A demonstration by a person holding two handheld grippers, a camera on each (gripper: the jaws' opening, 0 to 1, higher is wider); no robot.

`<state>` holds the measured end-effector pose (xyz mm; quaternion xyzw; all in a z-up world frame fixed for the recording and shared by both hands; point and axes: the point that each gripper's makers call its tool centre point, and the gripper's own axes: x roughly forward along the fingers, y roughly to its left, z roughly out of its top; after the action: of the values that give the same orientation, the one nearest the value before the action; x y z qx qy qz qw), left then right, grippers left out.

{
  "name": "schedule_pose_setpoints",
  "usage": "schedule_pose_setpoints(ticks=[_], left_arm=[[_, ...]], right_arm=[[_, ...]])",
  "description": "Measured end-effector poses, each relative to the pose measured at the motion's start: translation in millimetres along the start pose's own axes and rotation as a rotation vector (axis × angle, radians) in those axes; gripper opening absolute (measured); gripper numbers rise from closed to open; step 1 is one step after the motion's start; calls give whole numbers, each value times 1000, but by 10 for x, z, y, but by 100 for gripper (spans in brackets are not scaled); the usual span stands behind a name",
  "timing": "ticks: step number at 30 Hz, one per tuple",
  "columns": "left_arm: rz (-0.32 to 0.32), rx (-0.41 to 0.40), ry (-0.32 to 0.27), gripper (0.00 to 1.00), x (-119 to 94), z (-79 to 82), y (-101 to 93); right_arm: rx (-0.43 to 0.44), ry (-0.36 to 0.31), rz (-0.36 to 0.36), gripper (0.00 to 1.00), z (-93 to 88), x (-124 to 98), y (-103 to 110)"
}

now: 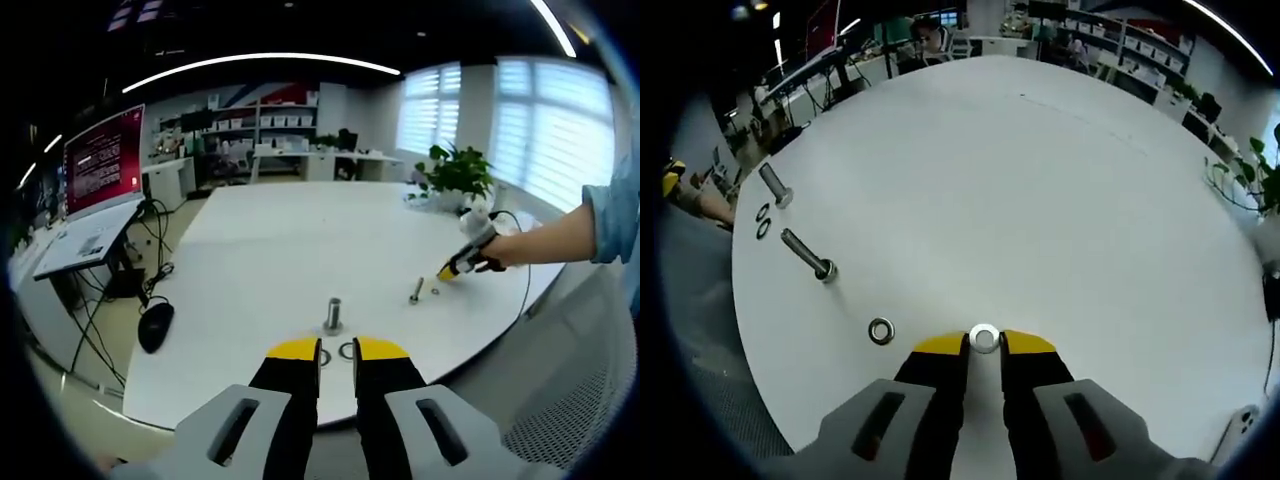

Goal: Place the washer onto the threaded stud by aligning its center hole with the stud, sliding it down to the base, and recovering from edge contact or off-axis alignment until the washer reaches the visible bottom stop.

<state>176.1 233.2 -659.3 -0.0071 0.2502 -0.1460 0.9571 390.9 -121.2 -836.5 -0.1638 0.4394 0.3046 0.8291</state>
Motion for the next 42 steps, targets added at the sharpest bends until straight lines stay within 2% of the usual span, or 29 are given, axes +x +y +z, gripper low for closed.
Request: schedule_pose_setpoints(ticks=[4, 9, 13, 23, 27, 33, 42], left_arm=[[-3, 2, 2, 10, 2, -3, -5], [-5, 1, -2, 10, 2, 3, -8], [-4, 0, -10, 10, -1, 14, -5], [-4, -1, -17, 10, -6, 23, -7], [-4, -1, -20, 10, -7, 27, -6], [-3, -4, -27, 10, -10, 35, -4], [-3, -5, -32, 10, -15, 44, -1]], right_arm=[[-2, 7, -4, 14, -16, -21, 44], [-40, -35, 10, 14, 66, -110, 188], [-110, -51, 35, 14, 95, -188, 368], [-188, -81, 132, 14, 309, -393, 770], [-192, -103, 174, 14, 396, -458, 933], [-288, -89, 199, 14, 479, -484, 1097], [-374, -60, 229, 14, 637, -474, 1227]])
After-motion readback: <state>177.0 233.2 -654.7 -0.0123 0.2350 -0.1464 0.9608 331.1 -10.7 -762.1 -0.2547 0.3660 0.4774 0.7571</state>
